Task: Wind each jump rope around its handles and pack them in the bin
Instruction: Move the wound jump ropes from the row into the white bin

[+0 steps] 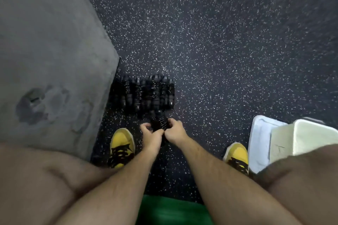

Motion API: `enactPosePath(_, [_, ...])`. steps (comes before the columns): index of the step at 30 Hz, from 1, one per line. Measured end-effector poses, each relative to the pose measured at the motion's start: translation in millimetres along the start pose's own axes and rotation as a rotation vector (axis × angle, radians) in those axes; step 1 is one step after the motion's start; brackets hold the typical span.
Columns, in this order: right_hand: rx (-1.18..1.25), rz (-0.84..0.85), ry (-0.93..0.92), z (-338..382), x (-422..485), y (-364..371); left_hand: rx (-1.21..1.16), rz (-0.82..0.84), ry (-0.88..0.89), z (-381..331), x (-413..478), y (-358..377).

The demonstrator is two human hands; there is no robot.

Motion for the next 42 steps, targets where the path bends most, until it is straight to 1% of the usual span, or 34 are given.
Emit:
enactPosePath(2, [-0.076,0.040,0.006,-8,-4,6,0.015,-0.021,-0.064,18,6,0])
enactPosePath(6, [-0.009,0.036,0.071,-21,15,14,0.024,-0.014,-0.164,32,34,3])
enactPosePath(8, [0.009,0.038,0.074,-19,24,16,0.031,0.020,-0.152,33,46,6])
enactPosePath(11, [0.067,0.086,0.072,-15,31,21,0.032,0.070,-0.114,32,61,11])
enactPosePath(16, [0.046,0.126,0.050,-16,28,24,0.188,0.089,-0.125,40,72,21])
enactPosePath(18, [0.010,0.085,0.020,-15,27,20,0.279,0.013,-0.097,34,68,23])
enactPosePath(21, [-0.004,-0.063,-0.075,-8,23,0,0.525,-0.193,-0.057,17,58,16])
enactPosePath(22, [0.004,-0.106,-0.102,-6,20,-10,0.564,-0.223,-0.025,10,55,16])
enactPosePath(23, [0.010,-0.134,-0.123,-5,17,-21,0.584,-0.210,0.018,3,53,17])
enactPosePath(26, [0.007,-0.154,-0.150,-6,5,-54,0.603,-0.089,0.147,-16,39,30])
enactPosePath(30, [-0.079,-0.211,-0.214,-11,-25,-98,0.616,0.088,0.345,-47,-3,68])
enactPosePath(33, [-0.174,-0.311,-0.243,-11,-56,-140,0.666,0.205,0.550,-73,-49,108])
enactPosePath(35, [-0.232,-0.393,-0.257,-10,-79,-176,0.719,0.245,0.676,-87,-83,137])
enactPosePath(39, [-0.283,-0.553,-0.267,-27,-129,-260,0.783,0.314,0.851,-101,-148,207])
enactPosePath(42, [-0.363,-0.635,-0.219,-58,-163,-319,0.868,0.393,0.974,-98,-200,269])
Point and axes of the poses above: each hand's wrist, its own x-axis towards the middle knuckle, its own y-axis out of the palm, z = x × y, the point moved 5 cm from there along x, towards the middle knuckle, and after that the axes turned 15 degrees about x, right-handed, at the moved point
